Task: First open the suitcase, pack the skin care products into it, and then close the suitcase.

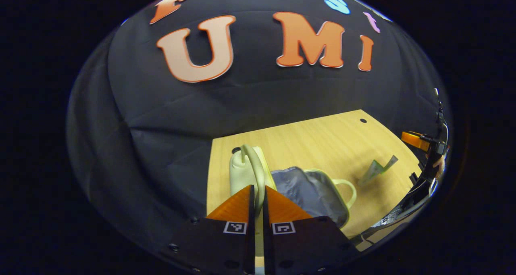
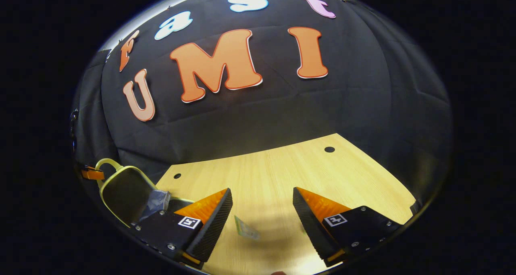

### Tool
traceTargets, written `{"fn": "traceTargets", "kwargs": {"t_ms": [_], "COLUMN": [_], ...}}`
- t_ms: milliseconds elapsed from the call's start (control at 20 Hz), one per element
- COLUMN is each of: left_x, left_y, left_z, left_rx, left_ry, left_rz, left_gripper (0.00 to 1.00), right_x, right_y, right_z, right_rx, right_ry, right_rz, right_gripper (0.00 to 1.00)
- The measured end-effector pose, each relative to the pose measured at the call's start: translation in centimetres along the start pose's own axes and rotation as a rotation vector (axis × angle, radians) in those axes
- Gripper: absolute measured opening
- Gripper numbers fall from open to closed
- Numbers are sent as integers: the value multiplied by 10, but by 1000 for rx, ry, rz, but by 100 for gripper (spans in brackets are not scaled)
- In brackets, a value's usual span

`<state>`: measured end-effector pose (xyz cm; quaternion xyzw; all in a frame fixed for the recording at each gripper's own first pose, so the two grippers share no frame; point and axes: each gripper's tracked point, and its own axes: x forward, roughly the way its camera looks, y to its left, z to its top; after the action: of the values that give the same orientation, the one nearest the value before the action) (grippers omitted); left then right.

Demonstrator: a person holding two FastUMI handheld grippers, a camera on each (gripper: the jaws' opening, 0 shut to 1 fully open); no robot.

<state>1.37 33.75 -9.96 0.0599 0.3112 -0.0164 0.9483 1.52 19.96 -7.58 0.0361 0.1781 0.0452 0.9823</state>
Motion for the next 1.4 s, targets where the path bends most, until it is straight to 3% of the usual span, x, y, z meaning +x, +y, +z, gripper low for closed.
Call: {"fn": "traceTargets", "kwargs": {"t_ms": [350,900,1050,1200,1350,1400], "left_x": [57,145,146,131,110,105], "left_y": [133,162,171,173,166,159], "left_z": [-102,-231,-236,-213,-178,-166], "left_rx": [-111,-281,-276,-291,-238,-225], "left_ry": [153,385,426,356,281,253], "left_rz": [92,148,210,238,292,306], "left_gripper": [9,10,23,29,89,92], "right_x": [-2,-8,-11,-13,-13,-13], "right_y": [36,39,25,11,1,-2], "right_z": [-4,-13,-11,-9,-13,-13], "right_rx": [-30,-42,-53,-52,-46,-43], "right_ry": [2,32,28,18,23,22], "right_rz": [-35,-92,-119,-140,-140,-137], "right_gripper": [95,95,95,95,95,95]}}
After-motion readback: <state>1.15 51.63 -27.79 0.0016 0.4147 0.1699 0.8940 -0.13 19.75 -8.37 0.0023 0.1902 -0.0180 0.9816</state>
